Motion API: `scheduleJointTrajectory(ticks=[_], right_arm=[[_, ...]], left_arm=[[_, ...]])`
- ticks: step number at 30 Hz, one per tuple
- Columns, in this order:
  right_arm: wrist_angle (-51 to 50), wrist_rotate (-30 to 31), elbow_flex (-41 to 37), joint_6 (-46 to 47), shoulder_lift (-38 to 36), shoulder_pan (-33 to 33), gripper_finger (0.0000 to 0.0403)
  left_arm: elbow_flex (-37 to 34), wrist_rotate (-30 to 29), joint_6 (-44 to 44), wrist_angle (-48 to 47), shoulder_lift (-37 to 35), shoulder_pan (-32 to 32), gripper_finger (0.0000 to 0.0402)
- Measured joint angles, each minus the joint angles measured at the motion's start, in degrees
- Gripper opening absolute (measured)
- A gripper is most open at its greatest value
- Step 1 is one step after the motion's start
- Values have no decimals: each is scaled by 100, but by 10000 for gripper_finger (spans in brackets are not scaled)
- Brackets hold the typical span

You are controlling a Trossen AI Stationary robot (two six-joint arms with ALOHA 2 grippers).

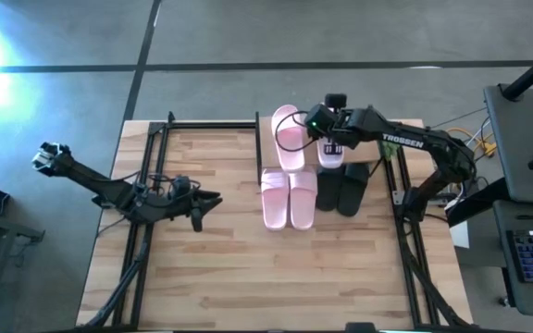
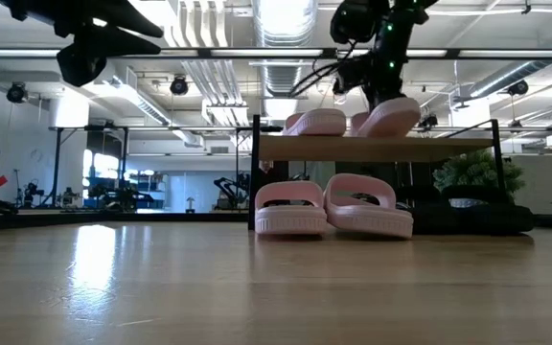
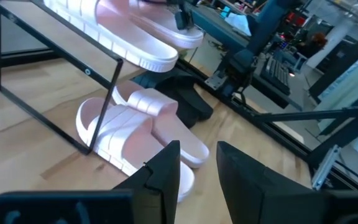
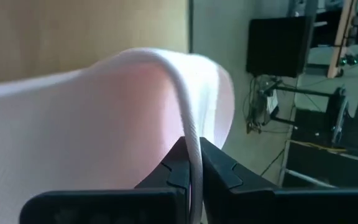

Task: Pick and place slides into the shelf
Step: Put the pink slipper on the shelf

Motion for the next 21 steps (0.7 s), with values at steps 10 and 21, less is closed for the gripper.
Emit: scheduleJointTrajectory(ticks=[10, 21], right_arm=[[42, -109, -236, 1, -10, -164, 70], [-231, -129, -3, 189, -268, -60, 165]], left_arm=[[0, 125, 23, -9, 21, 183, 90], [0, 1018, 0, -13, 0, 649, 90]])
